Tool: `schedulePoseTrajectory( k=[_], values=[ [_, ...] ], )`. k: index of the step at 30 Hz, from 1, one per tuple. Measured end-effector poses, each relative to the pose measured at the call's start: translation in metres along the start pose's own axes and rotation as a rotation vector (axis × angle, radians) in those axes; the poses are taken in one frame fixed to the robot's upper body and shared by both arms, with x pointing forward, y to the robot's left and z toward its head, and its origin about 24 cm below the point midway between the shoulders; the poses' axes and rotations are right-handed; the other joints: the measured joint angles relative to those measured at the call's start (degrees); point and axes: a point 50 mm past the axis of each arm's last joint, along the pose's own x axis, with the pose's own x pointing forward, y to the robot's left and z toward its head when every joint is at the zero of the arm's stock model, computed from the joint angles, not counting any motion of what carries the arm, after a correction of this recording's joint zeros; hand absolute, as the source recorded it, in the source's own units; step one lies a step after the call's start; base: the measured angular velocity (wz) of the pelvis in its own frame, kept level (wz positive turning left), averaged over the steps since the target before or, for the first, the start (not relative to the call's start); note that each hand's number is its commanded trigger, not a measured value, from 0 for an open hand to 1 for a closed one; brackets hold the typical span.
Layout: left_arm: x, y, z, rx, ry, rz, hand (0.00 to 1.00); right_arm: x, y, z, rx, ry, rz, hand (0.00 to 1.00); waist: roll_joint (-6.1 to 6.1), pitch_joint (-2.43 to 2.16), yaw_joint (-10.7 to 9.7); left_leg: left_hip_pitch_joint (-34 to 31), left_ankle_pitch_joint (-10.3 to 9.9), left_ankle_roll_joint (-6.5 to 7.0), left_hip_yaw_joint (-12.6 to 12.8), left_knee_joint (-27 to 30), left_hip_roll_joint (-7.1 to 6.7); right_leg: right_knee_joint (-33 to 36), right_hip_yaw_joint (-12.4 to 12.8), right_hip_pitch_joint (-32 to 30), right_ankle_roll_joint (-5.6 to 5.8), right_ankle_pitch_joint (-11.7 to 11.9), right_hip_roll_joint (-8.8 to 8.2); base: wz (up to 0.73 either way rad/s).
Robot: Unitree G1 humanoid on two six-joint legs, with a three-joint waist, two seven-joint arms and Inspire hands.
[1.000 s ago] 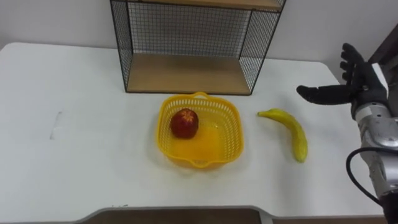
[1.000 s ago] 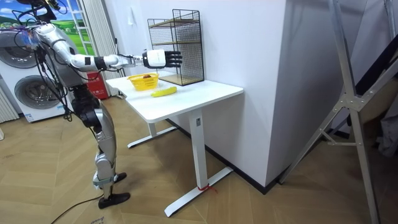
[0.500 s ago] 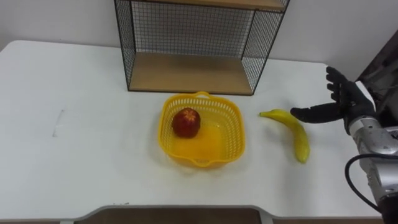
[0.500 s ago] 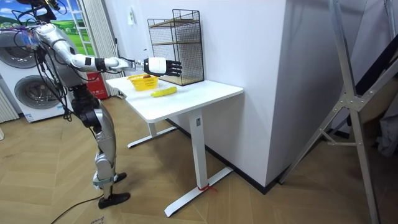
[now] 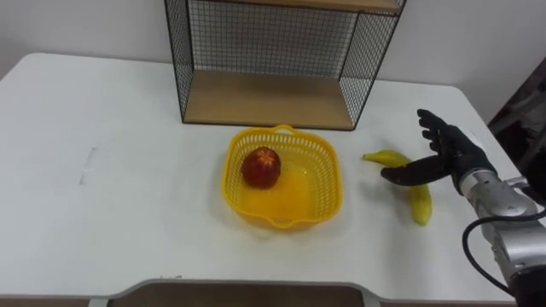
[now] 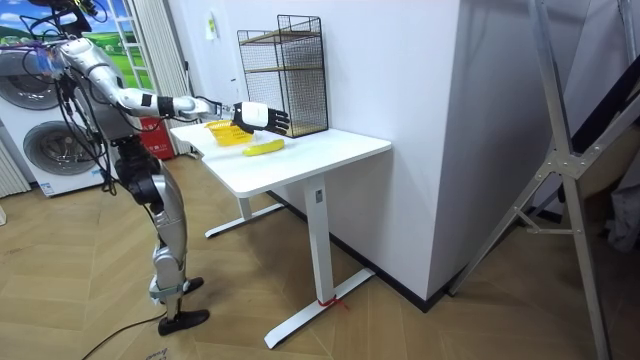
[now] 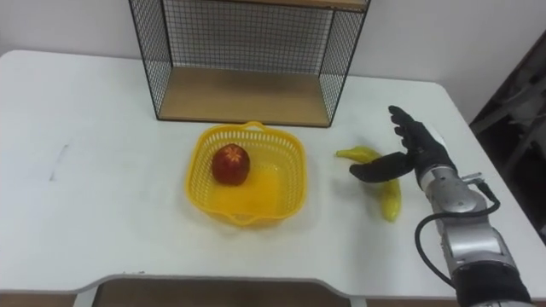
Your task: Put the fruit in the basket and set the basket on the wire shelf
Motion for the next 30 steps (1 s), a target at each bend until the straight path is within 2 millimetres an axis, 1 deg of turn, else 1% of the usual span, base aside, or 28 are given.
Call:
schedulePoseTrajectory(
  k=[1, 5, 8, 11, 13, 16, 17, 20, 23, 28, 30],
  values=[
    [0.0, 0.0, 0.0, 0.0, -0.001, 0.001, 0.0, 0.0, 0.0, -0.002, 0.0, 0.006, 0.002, 0.0, -0.03, -0.03, 0.0, 0.04, 0.0, 0.0, -0.02, 0.02, 0.0, 0.0, -0.02, 0.06, 0.0, 0.0, 0.0, 0.0],
    [0.0, 0.001, 0.001, 0.0, -0.001, 0.003, 0.0, -0.001, 0.006, -0.022, -0.001, 0.095, 0.028, 0.0, -0.29, -0.24, -0.07, 0.04, 0.0, 0.0, -0.09, 0.06, -0.02, 0.13, -0.16, 0.11, 0.0, 0.0, -0.04, 0.0],
    [0.0, 0.0, 0.0, 0.0, 0.004, 0.002, 0.0, -0.004, 0.008, -0.029, -0.015, 0.128, 0.047, 0.0, -0.21, -0.29, -0.11, -0.05, 0.0, 0.0, -0.09, 0.07, -0.02, 0.16, -0.18, 0.02, 0.0, 0.0, -0.04, 0.0],
    [0.0, -0.001, -0.002, 0.0, 0.017, -0.002, 0.0, -0.007, 0.009, -0.042, -0.02, 0.176, 0.053, 0.0, -0.02, -0.59, -0.11, 0.0, 0.0, 0.0, -0.1, 0.19, -0.01, 0.17, -0.19, 0.09, 0.0, 0.0, -0.03, 0.0],
    [0.0, -0.002, -0.005, -0.001, 0.028, -0.004, 0.0, -0.007, 0.009, -0.041, -0.023, 0.175, 0.053, 0.0, 0.25, -0.78, -0.14, 0.0, 0.0, 0.0, -0.09, 0.22, -0.02, 0.19, -0.21, 0.13, 0.0, 0.0, -0.05, 0.0],
    [0.0, -0.001, -0.004, -0.002, 0.027, -0.004, 0.0, -0.007, 0.009, -0.044, -0.034, 0.188, 0.053, 0.0, 0.41, -0.71, -0.31, 0.09, -0.01, 0.01, -0.63, 0.2, -0.1, 0.07, -0.74, 0.78, 0.0, 0.0, -0.1, 0.1],
    [0.0, -0.001, -0.004, -0.001, 0.027, -0.005, 0.0, -0.008, 0.009, -0.046, -0.04, 0.197, 0.053, 0.0, 0.63, -0.62, -0.31, 0.13, -0.02, 0.0, -0.88, 0.29, -0.12, 0.05, -0.97, 1.05, 0.0, 0.0, -0.1, 0.11],
    [0.0, -0.001, -0.003, 0.002, 0.023, -0.004, 0.0, -0.008, 0.009, -0.047, -0.044, 0.199, 0.05, 0.0, 0.67, -0.58, -0.38, -0.56, -0.04, -0.01, -1.26, 0.97, -0.11, -0.02, -1.47, 0.98, 0.0, 0.0, -0.1, 0.07],
    [0.0, -0.002, -0.004, 0.002, 0.027, -0.004, 0.0, -0.008, 0.011, -0.048, -0.046, 0.202, 0.04, 0.0, 0.91, -0.6, -0.34, -0.53, -0.04, 0.0, -1.4, 1.13, -0.16, 0.01, -1.56, 1.18, 0.0, 0.0, -0.14, 0.01],
    [0.0, -0.001, -0.004, 0.002, 0.025, -0.002, 0.0, -0.008, 0.016, -0.051, -0.064, 0.208, 0.028, 0.0, 0.87, -0.56, -0.4, -0.58, -0.09, 0.07, -1.82, 1.59, -0.35, -0.92, -1.67, 1.89, -0.05, 0.02, -0.13, 0.03],
    [0.0, -0.001, -0.003, 0.001, 0.021, 0.001, 0.0, -0.008, 0.017, -0.053, -0.067, 0.209, 0.024, 0.0, 0.84, -0.55, -0.31, -0.58, -0.1, 0.09, -1.8, 1.61, -0.73, -0.91, -1.6, 1.91, -0.05, 0.02, -0.17, 0.0]
  ],
)
